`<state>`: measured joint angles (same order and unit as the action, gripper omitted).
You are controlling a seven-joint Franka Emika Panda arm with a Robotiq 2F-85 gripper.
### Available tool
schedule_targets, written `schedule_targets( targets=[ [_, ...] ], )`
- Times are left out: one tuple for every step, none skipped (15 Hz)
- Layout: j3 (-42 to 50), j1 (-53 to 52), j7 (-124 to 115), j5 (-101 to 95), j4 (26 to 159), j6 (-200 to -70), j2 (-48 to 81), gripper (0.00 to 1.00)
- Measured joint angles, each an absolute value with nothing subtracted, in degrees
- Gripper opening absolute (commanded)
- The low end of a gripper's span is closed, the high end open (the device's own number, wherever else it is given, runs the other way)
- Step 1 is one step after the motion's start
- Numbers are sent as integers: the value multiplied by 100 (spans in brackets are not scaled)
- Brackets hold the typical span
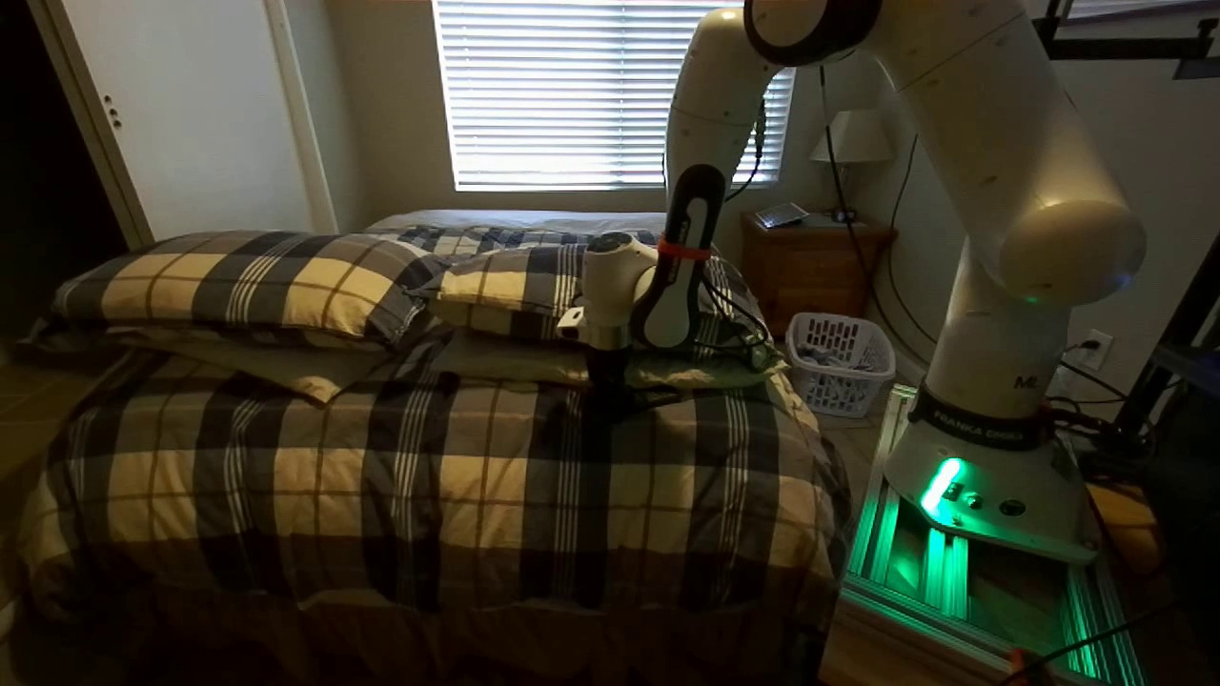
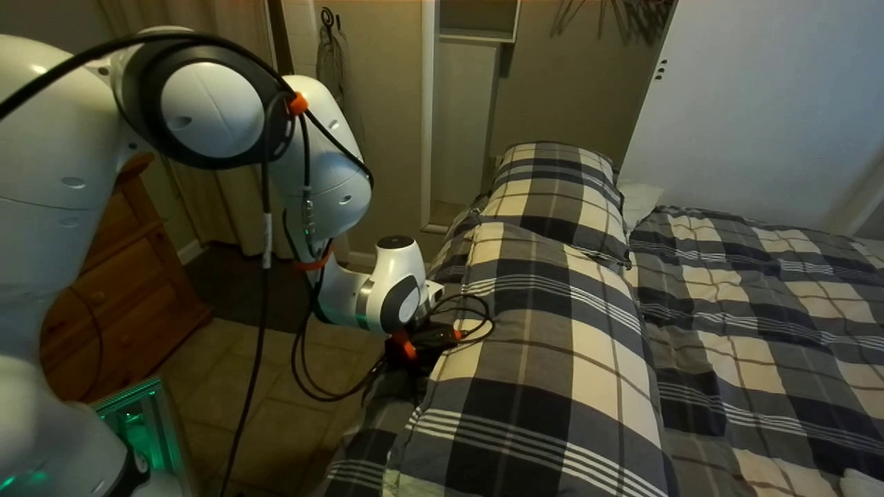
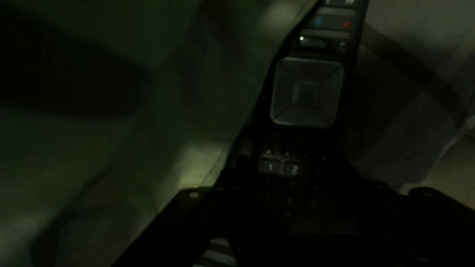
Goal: Put the remote control under the pillow
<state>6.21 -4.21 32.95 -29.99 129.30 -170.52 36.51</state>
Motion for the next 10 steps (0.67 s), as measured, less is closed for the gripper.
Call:
schedule_targets(
  targets=[
    [634, -436, 3279, -3007, 12928, -17051, 3653, 31],
    [655, -462, 3261, -3013, 12927, -17050, 3654, 31],
    [675, -490, 3238, -3020, 12926, -17050, 3656, 31],
    [697, -517, 3213, -3033, 12926, -17049, 3657, 31],
    [710, -537, 3193, -3044, 12926, -17048, 3657, 31],
    [713, -548, 3186, -3047, 12926, -17048, 3657, 31],
    [713, -554, 3185, -3049, 12926, -17048, 3656, 31],
    [713, -560, 3184, -3053, 12927, -17047, 3653, 31],
    [713, -570, 3183, -3058, 12928, -17041, 3643, 31],
    [710, -583, 3183, -3064, 12934, -17026, 3626, 31]
  ],
)
